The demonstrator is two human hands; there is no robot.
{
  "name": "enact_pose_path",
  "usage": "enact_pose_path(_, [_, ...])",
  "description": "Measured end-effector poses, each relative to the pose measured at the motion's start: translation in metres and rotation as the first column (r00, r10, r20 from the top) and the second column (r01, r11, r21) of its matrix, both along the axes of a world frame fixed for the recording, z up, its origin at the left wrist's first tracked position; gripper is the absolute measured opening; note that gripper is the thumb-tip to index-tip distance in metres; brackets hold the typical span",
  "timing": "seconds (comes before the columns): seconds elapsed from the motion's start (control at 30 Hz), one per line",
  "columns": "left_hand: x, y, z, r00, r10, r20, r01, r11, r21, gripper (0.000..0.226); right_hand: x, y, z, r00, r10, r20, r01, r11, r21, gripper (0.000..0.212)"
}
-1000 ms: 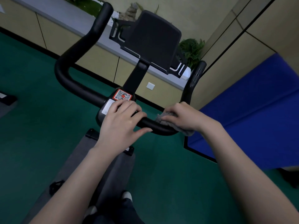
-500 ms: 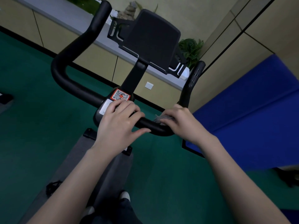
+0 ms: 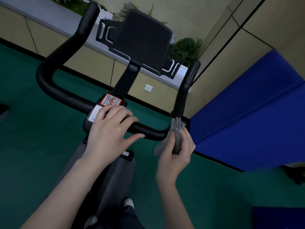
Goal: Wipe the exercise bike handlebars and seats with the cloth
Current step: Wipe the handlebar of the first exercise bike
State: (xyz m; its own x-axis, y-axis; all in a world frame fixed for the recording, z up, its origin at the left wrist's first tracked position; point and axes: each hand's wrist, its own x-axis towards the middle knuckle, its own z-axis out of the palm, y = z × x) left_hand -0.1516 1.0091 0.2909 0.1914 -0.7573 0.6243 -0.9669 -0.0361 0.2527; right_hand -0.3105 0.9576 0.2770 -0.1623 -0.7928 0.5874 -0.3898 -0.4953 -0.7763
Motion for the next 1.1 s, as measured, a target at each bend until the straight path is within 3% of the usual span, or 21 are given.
enact_pose_path(0.23, [0.0,0.0,0.002,1.0,0.003,0.007,-0.003,1.0,0.019,0.041,0.013,-0.019,0.008,0.938,-0.181,0.295,0.101,0.958,0.266,0.022])
enact_pose_path(0.37, [-0.001,0.001,0.003,1.0,0.001,0.013,-0.002,0.999,0.033,0.041,0.017,-0.009,0.012,0.886,-0.219,0.408,0.065,0.931,0.36,0.018])
enact_pose_path(0.73, [-0.003,0.0,0.008,1.0,0.002,0.028,-0.004,0.999,0.052,0.046,0.026,-0.012,0.011,0.629,-0.355,0.692,-0.156,0.814,0.559,0.014])
enact_pose_path(1.1, [-0.012,0.001,0.014,1.0,-0.001,0.007,0.0,0.996,0.094,0.052,0.004,-0.018,0.006,0.581,-0.222,0.783,-0.512,0.648,0.563,0.023])
